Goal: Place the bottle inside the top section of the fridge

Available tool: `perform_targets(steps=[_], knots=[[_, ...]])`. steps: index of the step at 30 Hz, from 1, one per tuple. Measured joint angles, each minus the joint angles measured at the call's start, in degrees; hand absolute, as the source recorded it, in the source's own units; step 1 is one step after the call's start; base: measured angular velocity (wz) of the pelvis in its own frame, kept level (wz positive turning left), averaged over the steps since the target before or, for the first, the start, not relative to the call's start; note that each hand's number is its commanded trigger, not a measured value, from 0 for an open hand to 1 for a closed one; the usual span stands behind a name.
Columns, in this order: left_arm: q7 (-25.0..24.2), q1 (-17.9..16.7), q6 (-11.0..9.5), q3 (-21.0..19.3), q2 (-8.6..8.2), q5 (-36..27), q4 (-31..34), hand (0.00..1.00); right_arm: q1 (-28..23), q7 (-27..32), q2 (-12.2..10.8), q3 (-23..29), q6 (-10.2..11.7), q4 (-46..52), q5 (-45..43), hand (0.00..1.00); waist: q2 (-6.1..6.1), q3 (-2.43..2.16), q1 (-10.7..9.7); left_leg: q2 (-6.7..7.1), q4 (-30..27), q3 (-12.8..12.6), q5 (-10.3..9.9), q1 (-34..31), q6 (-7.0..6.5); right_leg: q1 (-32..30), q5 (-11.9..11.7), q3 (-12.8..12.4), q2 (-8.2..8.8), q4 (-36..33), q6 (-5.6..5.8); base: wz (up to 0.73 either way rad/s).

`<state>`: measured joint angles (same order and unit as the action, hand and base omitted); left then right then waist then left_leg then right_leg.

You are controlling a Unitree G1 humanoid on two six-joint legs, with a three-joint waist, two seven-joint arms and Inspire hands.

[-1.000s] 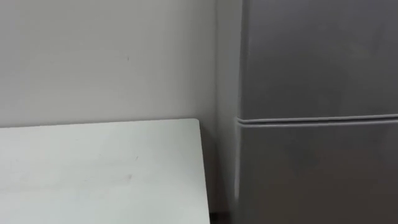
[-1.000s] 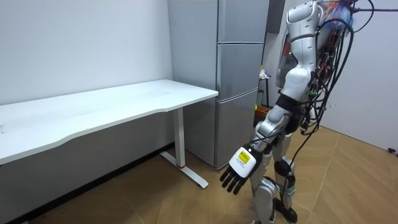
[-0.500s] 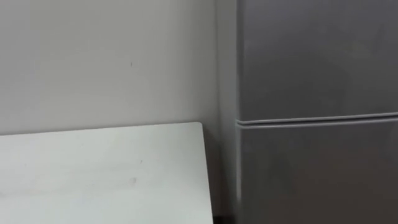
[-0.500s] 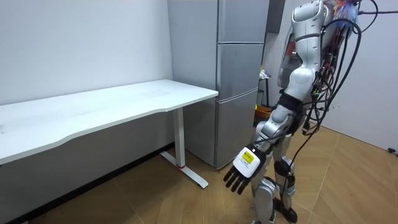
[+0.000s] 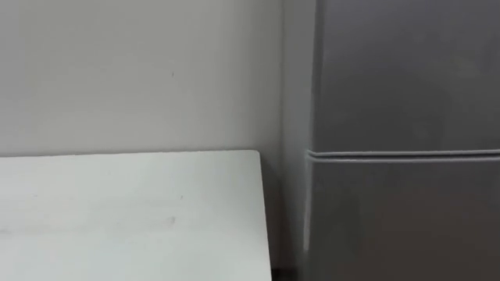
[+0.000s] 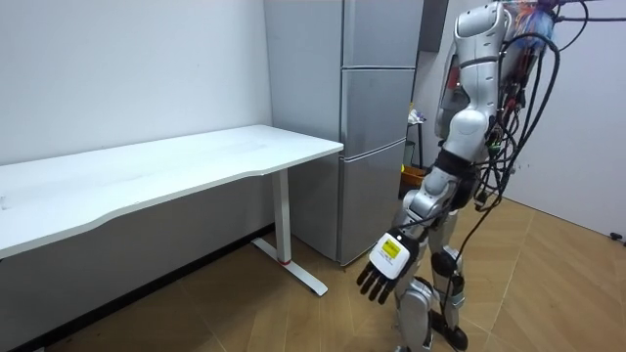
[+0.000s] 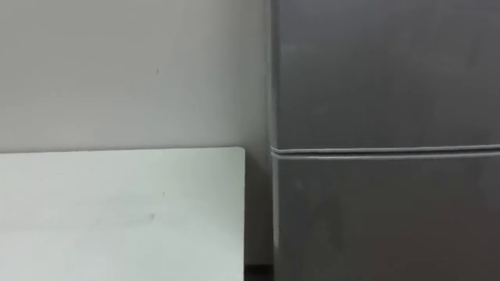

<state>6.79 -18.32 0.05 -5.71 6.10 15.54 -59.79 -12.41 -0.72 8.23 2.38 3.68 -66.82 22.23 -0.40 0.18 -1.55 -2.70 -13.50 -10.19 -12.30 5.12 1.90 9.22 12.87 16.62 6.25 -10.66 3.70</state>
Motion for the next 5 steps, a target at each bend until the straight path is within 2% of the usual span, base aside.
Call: perform_targets(steps=[5], knots=[[0.02,0.89,-0.03,1.16,0.35,0.26,0.0,0.0,0.03,-1.2,0.05,-0.03,0.01,0.0,0.0,0.0,-0.01,0.02,0.12,-0.21,-0.33,0.0,-0.08,-0.59,0.1,-0.07,0.04,0.64,-0.13,0.06,-0.1,0.07]])
